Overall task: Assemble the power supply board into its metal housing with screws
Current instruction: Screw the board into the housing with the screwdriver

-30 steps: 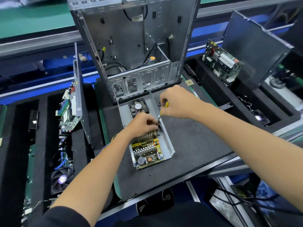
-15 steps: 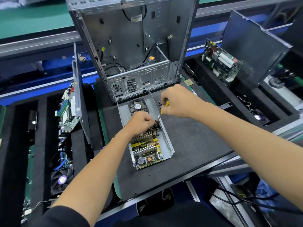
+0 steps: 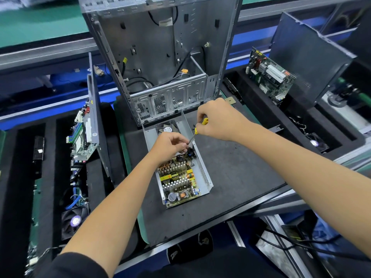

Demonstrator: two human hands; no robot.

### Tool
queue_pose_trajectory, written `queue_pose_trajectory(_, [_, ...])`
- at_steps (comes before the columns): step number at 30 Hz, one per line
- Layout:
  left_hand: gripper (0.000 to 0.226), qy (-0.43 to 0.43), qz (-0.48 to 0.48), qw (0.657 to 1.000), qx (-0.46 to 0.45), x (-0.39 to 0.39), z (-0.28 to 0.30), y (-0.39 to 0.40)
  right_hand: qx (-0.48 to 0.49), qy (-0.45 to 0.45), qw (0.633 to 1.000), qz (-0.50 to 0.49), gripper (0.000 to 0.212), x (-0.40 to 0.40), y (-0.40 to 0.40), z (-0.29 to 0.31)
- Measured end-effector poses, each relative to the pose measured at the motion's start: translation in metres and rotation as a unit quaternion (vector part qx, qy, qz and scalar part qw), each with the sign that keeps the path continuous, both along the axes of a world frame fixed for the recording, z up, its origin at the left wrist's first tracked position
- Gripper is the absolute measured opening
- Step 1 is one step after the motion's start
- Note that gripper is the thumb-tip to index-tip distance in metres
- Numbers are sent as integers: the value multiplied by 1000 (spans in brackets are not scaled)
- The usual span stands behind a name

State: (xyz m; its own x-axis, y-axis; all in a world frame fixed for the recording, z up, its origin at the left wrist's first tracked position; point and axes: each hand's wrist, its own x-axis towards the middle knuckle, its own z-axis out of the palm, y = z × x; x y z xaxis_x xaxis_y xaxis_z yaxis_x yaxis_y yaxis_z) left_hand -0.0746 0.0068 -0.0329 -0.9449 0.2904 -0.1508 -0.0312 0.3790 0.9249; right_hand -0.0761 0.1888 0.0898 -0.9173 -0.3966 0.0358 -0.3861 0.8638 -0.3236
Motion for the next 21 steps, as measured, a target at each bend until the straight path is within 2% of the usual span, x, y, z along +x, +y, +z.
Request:
queue_pose_trajectory(11, [14, -60, 2, 997, 49, -1, 0, 2, -1, -8, 1000, -12, 9, -4, -3, -3])
queue_pose_trajectory(21, [23, -43, -14, 999, 8, -5, -4, 2, 0, -24, 1000, -14, 8, -8, -5, -3])
